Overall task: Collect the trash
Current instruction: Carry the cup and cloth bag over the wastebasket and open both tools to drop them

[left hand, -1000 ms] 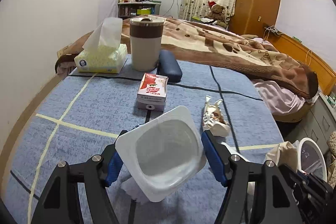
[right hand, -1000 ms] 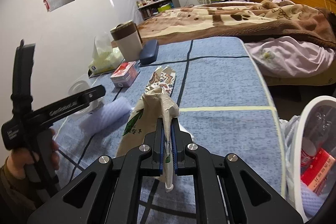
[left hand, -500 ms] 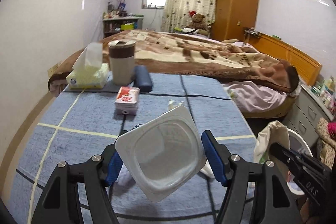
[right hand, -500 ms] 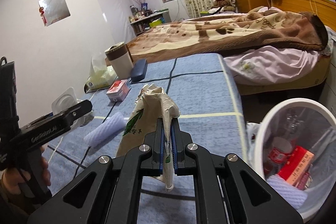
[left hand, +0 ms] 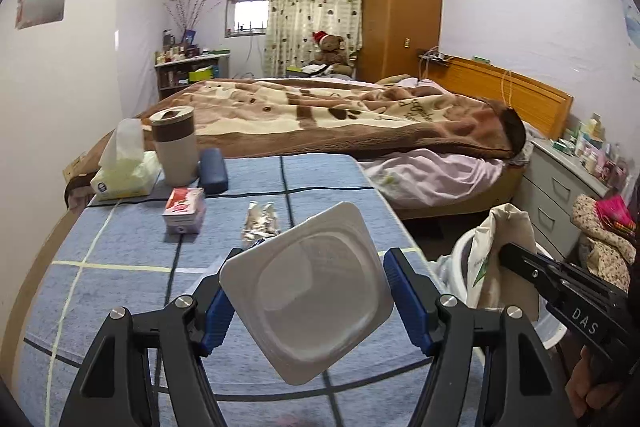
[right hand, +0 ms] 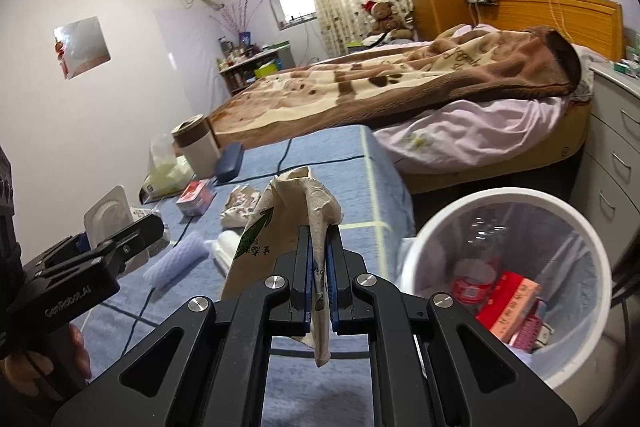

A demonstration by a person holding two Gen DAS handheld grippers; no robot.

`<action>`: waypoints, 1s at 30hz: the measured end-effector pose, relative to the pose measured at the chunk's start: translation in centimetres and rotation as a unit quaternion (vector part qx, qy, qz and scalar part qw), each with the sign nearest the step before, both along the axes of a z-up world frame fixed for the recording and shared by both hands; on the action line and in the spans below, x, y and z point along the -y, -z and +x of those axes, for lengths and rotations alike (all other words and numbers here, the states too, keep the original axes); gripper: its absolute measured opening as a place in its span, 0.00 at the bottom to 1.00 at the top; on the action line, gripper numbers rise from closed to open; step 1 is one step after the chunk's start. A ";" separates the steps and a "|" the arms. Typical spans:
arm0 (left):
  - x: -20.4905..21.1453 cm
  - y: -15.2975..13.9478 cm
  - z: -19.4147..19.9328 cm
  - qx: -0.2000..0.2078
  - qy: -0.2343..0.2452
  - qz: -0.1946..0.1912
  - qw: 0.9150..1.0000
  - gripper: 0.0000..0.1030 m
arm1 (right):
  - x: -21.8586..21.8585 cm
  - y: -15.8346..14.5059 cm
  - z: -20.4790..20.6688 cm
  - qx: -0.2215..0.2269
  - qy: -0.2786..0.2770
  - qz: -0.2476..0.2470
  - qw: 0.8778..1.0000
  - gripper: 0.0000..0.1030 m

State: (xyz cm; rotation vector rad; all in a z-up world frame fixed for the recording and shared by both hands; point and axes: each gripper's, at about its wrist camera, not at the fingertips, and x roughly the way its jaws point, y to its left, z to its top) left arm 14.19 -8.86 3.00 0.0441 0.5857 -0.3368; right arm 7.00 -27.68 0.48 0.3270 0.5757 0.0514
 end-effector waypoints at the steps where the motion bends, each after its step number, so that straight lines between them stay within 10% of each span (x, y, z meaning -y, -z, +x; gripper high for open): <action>1: 0.3 -0.1 -0.2 0.002 0.003 0.000 1.000 0.68 | 0.3 0.0 -0.2 0.001 0.004 -0.001 1.000 0.06; 30: 15.5 1.4 -4.9 -0.004 0.177 0.013 0.984 0.68 | 10.9 0.8 -4.5 -0.022 0.139 -0.026 0.990 0.06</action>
